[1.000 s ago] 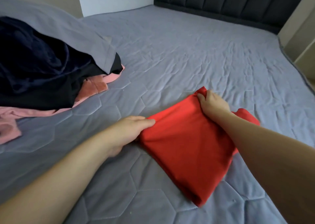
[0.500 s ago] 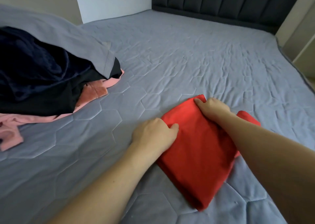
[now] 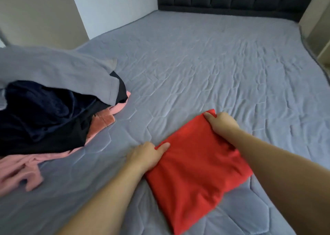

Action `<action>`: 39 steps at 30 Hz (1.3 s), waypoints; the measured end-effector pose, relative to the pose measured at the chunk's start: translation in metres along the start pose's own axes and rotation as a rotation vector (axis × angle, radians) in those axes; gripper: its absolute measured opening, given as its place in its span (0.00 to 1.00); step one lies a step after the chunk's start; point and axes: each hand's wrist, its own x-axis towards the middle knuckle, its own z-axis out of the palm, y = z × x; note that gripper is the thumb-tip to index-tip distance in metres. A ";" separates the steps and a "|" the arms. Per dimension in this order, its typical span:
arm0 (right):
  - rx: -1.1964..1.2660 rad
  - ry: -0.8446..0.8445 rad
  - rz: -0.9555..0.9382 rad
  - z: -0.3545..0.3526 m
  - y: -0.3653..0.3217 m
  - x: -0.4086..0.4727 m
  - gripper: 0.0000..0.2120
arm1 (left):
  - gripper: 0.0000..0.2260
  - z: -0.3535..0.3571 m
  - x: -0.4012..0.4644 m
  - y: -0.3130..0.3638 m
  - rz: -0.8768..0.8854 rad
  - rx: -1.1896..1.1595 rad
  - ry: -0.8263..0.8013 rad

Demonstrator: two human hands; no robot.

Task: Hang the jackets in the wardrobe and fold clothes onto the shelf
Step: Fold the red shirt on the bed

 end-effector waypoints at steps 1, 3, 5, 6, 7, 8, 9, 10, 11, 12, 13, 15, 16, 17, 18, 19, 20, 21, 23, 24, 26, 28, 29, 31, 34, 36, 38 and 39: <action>0.055 -0.015 0.020 -0.018 -0.015 -0.007 0.28 | 0.34 -0.019 -0.006 0.001 -0.017 -0.113 -0.084; 0.148 -0.020 0.011 -0.062 -0.055 -0.024 0.26 | 0.30 -0.066 -0.027 0.003 -0.029 -0.335 -0.136; 0.237 -0.042 -0.047 -0.119 -0.110 -0.043 0.23 | 0.25 -0.131 -0.051 0.006 0.002 -0.416 -0.103; 0.279 -0.052 -0.100 -0.152 -0.143 -0.052 0.22 | 0.21 -0.174 -0.064 0.007 0.017 -0.428 -0.091; 0.322 -0.063 -0.157 -0.187 -0.179 -0.061 0.20 | 0.15 -0.222 -0.077 0.008 0.027 -0.449 -0.093; 0.373 -0.072 -0.213 -0.222 -0.216 -0.070 0.17 | 0.10 -0.274 -0.090 0.006 0.034 -0.465 -0.102; 0.432 -0.085 -0.247 -0.255 -0.256 -0.079 0.13 | 0.06 -0.330 -0.105 0.004 0.035 -0.460 -0.099; 0.504 -0.102 -0.266 -0.286 -0.298 -0.090 0.09 | 0.05 -0.388 -0.120 0.001 0.029 -0.429 -0.078; 0.579 -0.124 -0.270 -0.315 -0.343 -0.102 0.09 | 0.05 -0.447 -0.136 -0.005 0.027 -0.377 -0.039; 0.653 -0.140 -0.272 -0.340 -0.388 -0.115 0.09 | 0.08 -0.504 -0.152 -0.011 0.029 -0.311 0.009; 0.704 -0.153 -0.275 -0.363 -0.434 -0.130 0.09 | 0.11 -0.560 -0.170 -0.017 0.027 -0.235 0.058; 0.748 -0.165 -0.283 -0.400 -0.524 -0.163 0.11 | 0.14 -0.664 -0.209 -0.031 0.006 -0.125 0.142; 0.761 -0.174 -0.286 -0.413 -0.566 -0.179 0.13 | 0.14 -0.710 -0.228 -0.039 -0.012 -0.094 0.185; 0.769 -0.184 -0.291 -0.424 -0.605 -0.194 0.15 | 0.13 -0.752 -0.248 -0.049 -0.029 -0.069 0.236; 0.779 -0.196 -0.309 -0.431 -0.641 -0.209 0.16 | 0.12 -0.789 -0.268 -0.060 -0.042 -0.050 0.285; 0.802 -0.213 -0.338 -0.437 -0.675 -0.222 0.16 | 0.11 -0.821 -0.287 -0.072 -0.049 -0.031 0.331; 0.834 -0.233 -0.376 -0.440 -0.709 -0.233 0.17 | 0.10 -0.851 -0.304 -0.085 -0.054 -0.002 0.378; 0.860 -0.245 -0.414 -0.443 -0.741 -0.243 0.17 | 0.10 -0.878 -0.319 -0.097 -0.063 0.040 0.427; 0.886 -0.238 -0.482 -0.447 -0.803 -0.256 0.19 | 0.12 -0.926 -0.344 -0.121 -0.074 0.114 0.542; 0.900 -0.237 -0.519 -0.447 -0.834 -0.263 0.20 | 0.13 -0.947 -0.355 -0.135 -0.070 0.138 0.594; 0.944 -0.244 -0.602 -0.443 -0.894 -0.276 0.18 | 0.14 -0.983 -0.366 -0.167 -0.063 0.176 0.667; 1.007 -0.265 -0.656 -0.430 -0.952 -0.284 0.13 | 0.13 -1.016 -0.366 -0.205 -0.110 0.217 0.720; 1.041 -0.285 -0.679 -0.422 -0.980 -0.287 0.10 | 0.13 -1.032 -0.362 -0.225 -0.147 0.238 0.753; 1.093 -0.358 -0.724 -0.405 -1.036 -0.289 0.07 | 0.13 -1.064 -0.349 -0.265 -0.211 0.263 0.816; 1.135 -0.450 -0.760 -0.377 -1.122 -0.278 0.09 | 0.11 -1.110 -0.321 -0.325 -0.200 0.170 0.848; 1.185 -0.497 -0.760 -0.366 -1.187 -0.266 0.09 | 0.10 -1.155 -0.300 -0.360 -0.172 0.096 0.880; 1.205 -0.509 -0.760 -0.352 -1.251 -0.257 0.09 | 0.10 -1.197 -0.283 -0.395 -0.191 0.109 0.915; 1.212 -0.512 -0.759 -0.344 -1.281 -0.256 0.09 | 0.10 -1.218 -0.275 -0.411 -0.202 0.127 0.942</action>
